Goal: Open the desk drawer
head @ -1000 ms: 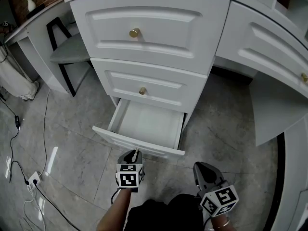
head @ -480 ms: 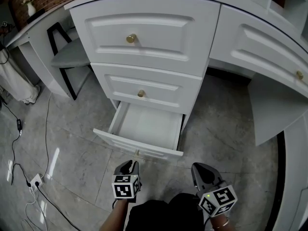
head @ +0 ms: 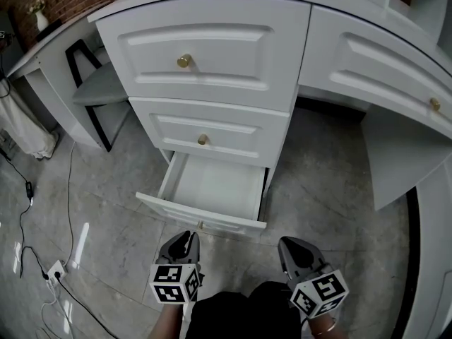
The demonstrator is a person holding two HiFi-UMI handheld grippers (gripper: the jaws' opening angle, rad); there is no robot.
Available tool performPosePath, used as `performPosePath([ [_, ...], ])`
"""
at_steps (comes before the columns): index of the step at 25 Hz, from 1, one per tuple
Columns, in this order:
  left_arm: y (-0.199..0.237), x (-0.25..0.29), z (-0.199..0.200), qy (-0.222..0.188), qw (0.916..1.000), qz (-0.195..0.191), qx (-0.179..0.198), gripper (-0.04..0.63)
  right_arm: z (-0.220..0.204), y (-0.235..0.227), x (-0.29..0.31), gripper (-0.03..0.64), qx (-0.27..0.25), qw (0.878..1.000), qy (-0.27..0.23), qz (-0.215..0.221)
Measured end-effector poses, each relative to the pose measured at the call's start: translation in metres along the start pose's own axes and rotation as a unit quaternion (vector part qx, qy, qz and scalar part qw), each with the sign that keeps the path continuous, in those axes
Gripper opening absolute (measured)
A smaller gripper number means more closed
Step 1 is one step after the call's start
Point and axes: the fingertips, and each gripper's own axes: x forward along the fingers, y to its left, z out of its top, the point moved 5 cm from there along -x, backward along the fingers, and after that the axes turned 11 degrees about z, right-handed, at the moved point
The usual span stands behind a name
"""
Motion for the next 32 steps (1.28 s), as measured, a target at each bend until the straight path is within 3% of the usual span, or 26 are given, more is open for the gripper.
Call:
performPosePath([
  [12,-0.016,-0.033,0.064,-0.083,0.9963,-0.023,0.007,0.040,0.034,-0.001,-0.014,0.005,-0.011,0.999,-0.040,-0.004],
  [18,-0.024,-0.037,0.077,-0.088,0.9951,-0.043,-0.001,0.038,0.043,-0.005,-0.016,0.005,-0.027,0.998,-0.046,-0.011],
  [22,-0.023,-0.039,0.084,-0.111,0.9929,-0.043,-0.002,0.040,0.045,-0.004,-0.015,0.005,-0.021,0.998,-0.051,-0.012],
  [32,-0.016,-0.040,0.077,-0.112,0.9928,-0.042,-0.009,0.040,0.042,0.003,-0.005,0.005,-0.014,0.999,-0.051,0.011],
])
